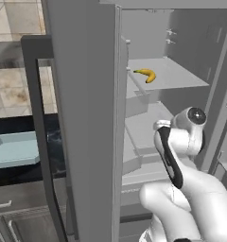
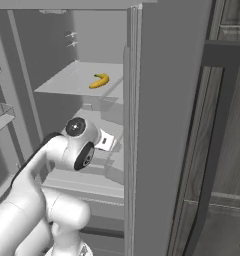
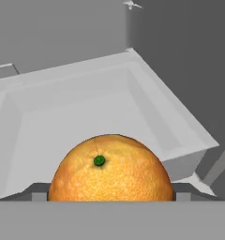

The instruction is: Pick the banana and orange from the fridge and place them inside the tupperware on the counter.

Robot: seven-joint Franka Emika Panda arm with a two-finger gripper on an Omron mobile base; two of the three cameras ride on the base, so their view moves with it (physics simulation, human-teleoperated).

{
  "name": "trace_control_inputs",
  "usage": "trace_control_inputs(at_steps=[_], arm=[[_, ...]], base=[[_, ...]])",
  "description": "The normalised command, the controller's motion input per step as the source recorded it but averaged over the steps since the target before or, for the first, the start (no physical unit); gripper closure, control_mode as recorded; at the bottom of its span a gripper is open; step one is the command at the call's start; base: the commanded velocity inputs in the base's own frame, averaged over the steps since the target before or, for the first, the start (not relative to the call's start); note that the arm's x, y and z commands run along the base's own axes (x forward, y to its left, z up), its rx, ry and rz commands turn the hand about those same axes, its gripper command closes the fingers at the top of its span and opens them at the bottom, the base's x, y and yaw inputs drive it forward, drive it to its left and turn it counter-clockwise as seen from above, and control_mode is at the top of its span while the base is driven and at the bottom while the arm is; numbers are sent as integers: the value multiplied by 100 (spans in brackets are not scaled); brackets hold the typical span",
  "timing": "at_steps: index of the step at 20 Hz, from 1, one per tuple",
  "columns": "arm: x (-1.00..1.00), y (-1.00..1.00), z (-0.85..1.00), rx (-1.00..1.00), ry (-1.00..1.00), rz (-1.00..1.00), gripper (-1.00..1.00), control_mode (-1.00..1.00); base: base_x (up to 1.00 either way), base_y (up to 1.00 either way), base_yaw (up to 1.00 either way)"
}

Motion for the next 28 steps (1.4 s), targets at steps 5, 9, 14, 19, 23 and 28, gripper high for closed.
trace_control_inputs(at_steps=[5,9,14,19,23,28], arm=[[-44,9,70,0,8,0,100,-100],[-38,11,66,0,22,0,100,-100],[-38,14,63,0,38,0,100,-100],[-46,16,37,0,36,0,100,-100],[-63,10,10,0,8,0,100,-100],[-69,1,9,0,0,0,100,-100]], base=[[0,0,0],[0,0,0],[0,0,0],[0,0,0],[0,0,0],[0,0,0]])
